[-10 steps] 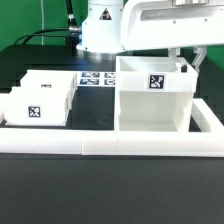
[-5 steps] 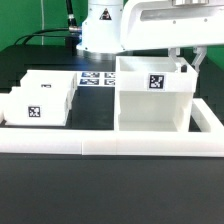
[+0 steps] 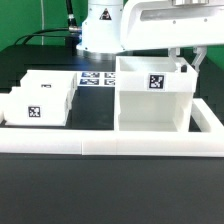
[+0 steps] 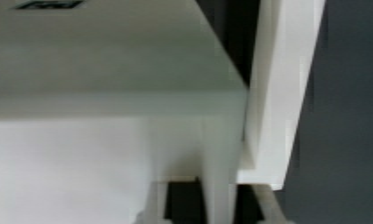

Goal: Assemble drawer

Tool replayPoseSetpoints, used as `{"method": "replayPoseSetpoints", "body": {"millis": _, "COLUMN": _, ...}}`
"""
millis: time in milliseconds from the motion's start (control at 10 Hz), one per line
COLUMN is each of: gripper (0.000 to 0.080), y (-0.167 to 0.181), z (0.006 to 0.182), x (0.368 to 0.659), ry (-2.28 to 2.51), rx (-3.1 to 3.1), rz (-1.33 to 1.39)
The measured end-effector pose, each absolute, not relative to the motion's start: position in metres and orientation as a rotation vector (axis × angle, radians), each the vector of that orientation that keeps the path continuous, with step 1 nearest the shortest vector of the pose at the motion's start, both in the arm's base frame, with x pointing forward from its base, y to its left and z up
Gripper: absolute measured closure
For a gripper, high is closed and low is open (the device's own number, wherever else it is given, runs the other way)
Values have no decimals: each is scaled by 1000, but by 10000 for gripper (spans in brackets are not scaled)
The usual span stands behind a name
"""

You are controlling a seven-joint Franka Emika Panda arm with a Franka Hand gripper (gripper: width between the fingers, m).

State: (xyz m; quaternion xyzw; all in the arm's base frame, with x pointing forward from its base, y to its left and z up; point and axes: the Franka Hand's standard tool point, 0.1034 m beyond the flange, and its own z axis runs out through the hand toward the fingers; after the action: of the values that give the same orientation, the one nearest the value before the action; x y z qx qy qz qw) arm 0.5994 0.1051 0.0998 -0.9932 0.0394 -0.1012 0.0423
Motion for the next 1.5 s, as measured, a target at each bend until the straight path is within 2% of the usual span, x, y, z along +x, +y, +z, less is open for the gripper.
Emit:
{"method": "replayPoseSetpoints", "body": {"millis": 500, "gripper": 760, "y": 109, "z": 102, "x": 599, "ry": 281, "rx": -3009, "rz": -304}}
{"method": "replayPoseSetpoints", "body": {"millis": 700, "gripper": 760, "y": 123, "z": 107, "x": 591, "ry": 599, "rx": -2938, "rz": -286}}
{"method": "replayPoseSetpoints", "body": {"millis": 1000, "gripper": 760, "y": 115, "z": 103, "x": 590, "ry": 939, "rx": -2854, "rz": -265}}
{"method": "replayPoseSetpoints", "body": {"millis": 1500, "gripper": 755, "y": 109, "z": 104, "x": 593, "ry": 1196, "rx": -2723, "rz": -265}}
